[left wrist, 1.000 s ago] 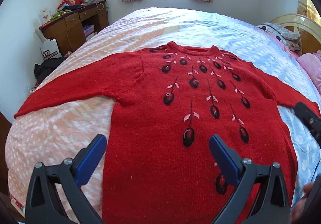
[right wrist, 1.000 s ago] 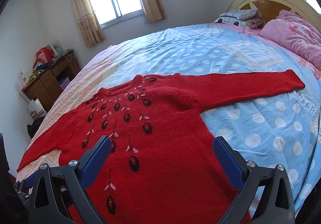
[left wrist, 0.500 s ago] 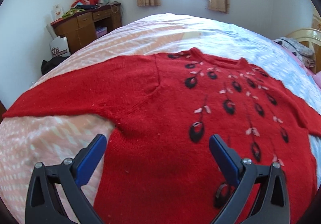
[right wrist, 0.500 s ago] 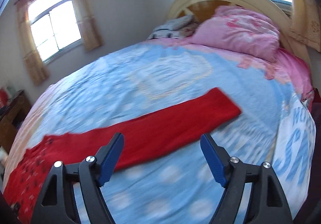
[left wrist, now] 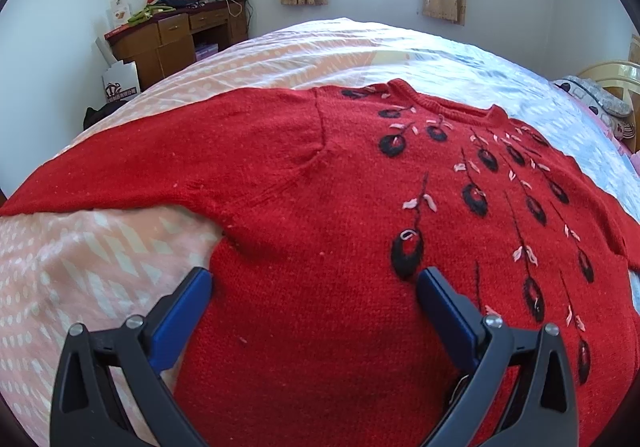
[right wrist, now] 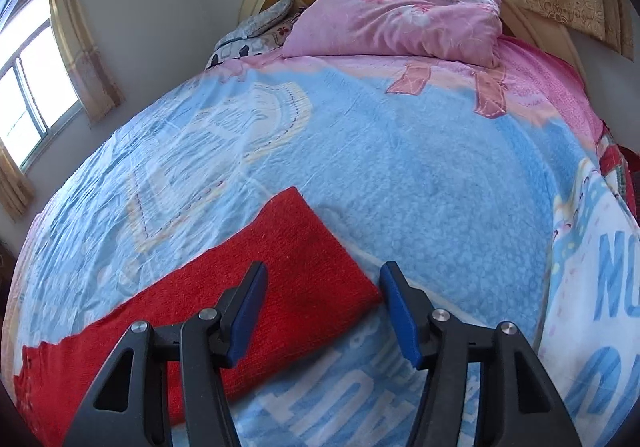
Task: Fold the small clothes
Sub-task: 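Grasp the sweater sleeve cuff with the right gripper and lift it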
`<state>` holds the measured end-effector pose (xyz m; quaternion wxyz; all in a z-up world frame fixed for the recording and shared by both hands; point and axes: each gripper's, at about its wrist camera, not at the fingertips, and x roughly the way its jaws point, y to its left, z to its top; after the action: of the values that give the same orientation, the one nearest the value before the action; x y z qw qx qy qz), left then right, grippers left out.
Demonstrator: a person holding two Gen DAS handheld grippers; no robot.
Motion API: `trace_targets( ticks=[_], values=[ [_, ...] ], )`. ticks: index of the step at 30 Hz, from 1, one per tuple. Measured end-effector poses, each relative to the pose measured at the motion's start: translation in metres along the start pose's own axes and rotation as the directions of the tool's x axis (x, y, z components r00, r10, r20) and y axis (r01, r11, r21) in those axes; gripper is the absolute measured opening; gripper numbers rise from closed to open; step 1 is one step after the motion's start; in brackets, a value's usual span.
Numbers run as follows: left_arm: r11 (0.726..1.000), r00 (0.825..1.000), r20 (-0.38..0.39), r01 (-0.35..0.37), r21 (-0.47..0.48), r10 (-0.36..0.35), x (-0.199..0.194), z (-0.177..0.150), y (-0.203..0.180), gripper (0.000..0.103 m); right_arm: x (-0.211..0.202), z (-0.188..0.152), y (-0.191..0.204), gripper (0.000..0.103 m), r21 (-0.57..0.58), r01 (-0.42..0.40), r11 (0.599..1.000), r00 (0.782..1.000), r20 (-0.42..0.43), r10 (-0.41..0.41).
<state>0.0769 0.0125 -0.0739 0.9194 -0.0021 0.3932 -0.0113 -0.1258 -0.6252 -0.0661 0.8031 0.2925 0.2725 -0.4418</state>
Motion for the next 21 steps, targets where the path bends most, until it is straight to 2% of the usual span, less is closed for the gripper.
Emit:
trace_targets(
  ticks=[3, 5, 6, 7, 11, 14, 18, 21],
  values=[
    [1.000, 1.000, 0.001, -0.002, 0.001, 0.002, 0.000, 0.000, 0.000, 0.103, 0.003, -0.001, 0.001, 0.055, -0.021, 0.021, 1.000, 1.000, 0.000, -0.021],
    [1.000, 1.000, 0.004, -0.002, 0.001, 0.002, 0.000, 0.001, 0.000, 0.103, 0.005, -0.002, 0.008, 0.033, -0.091, 0.078, 0.993, 0.997, -0.012, -0.079],
    [1.000, 1.000, 0.005, -0.002, 0.002, 0.002, 0.000, 0.000, 0.000, 0.103, 0.005, -0.001, 0.009, 0.028, -0.108, 0.077, 0.991, 0.997, -0.013, -0.079],
    [1.000, 1.000, 0.006, -0.002, 0.001, 0.002, 0.000, 0.001, 0.000, 0.103, 0.003, 0.000, 0.008, 0.017, -0.112, 0.044, 0.993, 0.999, -0.024, -0.047],
    [1.000, 1.000, 0.006, -0.002, 0.001, 0.002, 0.001, 0.001, 0.000, 0.103, -0.004, 0.001, 0.004, 0.011, -0.075, -0.021, 0.997, 0.998, -0.065, 0.016],
    [1.000, 1.000, 0.006, 0.002, -0.001, -0.002, 0.001, 0.001, 0.000, 0.103, -0.030, 0.002, 0.015, 0.011, -0.069, -0.076, 0.995, 0.997, -0.026, 0.074],
    [1.000, 1.000, 0.009, 0.004, -0.002, -0.004, 0.001, 0.001, 0.000, 0.103, -0.077, 0.000, 0.057, 0.011, -0.128, -0.196, 0.972, 0.980, 0.002, 0.198],
    [1.000, 1.000, 0.013, 0.010, -0.005, -0.010, 0.001, 0.001, 0.000, 0.103, -0.115, -0.009, 0.108, 0.011, -0.200, -0.304, 0.931, 0.952, -0.016, 0.307]
  ],
)
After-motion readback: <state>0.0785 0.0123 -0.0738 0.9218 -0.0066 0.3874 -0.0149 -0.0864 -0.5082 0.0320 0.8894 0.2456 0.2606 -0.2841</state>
